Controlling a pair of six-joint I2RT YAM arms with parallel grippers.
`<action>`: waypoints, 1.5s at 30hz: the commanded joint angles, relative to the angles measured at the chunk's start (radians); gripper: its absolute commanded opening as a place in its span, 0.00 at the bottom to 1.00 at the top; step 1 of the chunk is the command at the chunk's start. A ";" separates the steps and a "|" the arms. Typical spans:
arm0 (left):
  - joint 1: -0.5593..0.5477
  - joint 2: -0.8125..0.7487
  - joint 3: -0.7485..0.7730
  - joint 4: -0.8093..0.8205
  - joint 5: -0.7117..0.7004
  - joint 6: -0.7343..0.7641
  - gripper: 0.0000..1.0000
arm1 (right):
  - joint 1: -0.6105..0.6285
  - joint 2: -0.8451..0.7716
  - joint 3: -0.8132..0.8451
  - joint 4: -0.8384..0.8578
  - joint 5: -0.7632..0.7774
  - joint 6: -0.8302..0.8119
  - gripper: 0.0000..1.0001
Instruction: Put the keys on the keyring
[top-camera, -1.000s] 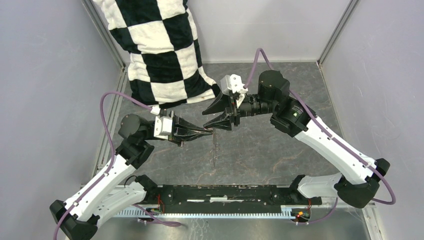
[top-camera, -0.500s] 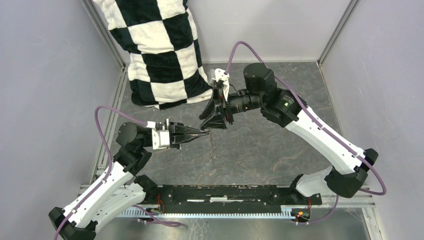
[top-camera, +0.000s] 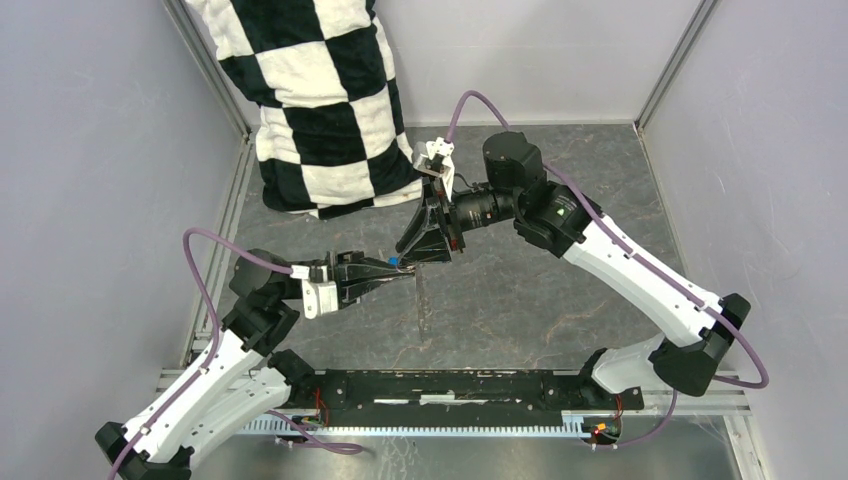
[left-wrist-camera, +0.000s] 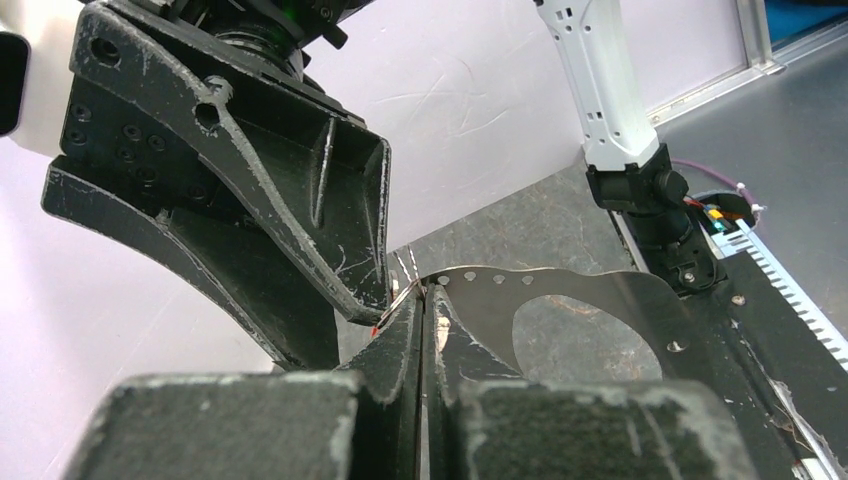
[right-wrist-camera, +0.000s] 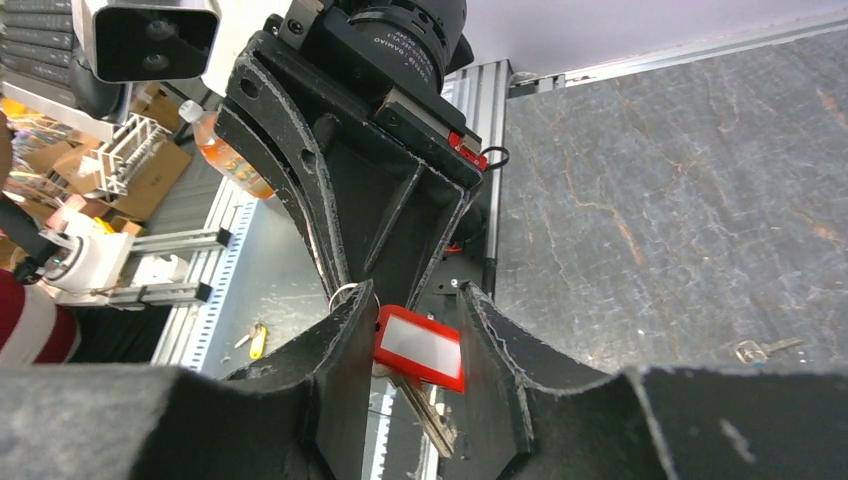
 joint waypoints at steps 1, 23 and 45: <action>-0.017 -0.018 0.011 0.055 0.058 0.067 0.02 | -0.020 -0.020 -0.062 0.129 0.036 0.084 0.40; -0.017 -0.037 0.039 -0.041 0.079 0.190 0.02 | -0.054 -0.038 -0.182 0.405 0.033 0.379 0.45; -0.015 -0.013 0.016 0.044 -0.039 -0.105 0.02 | -0.123 -0.175 -0.013 0.130 0.074 -0.247 0.61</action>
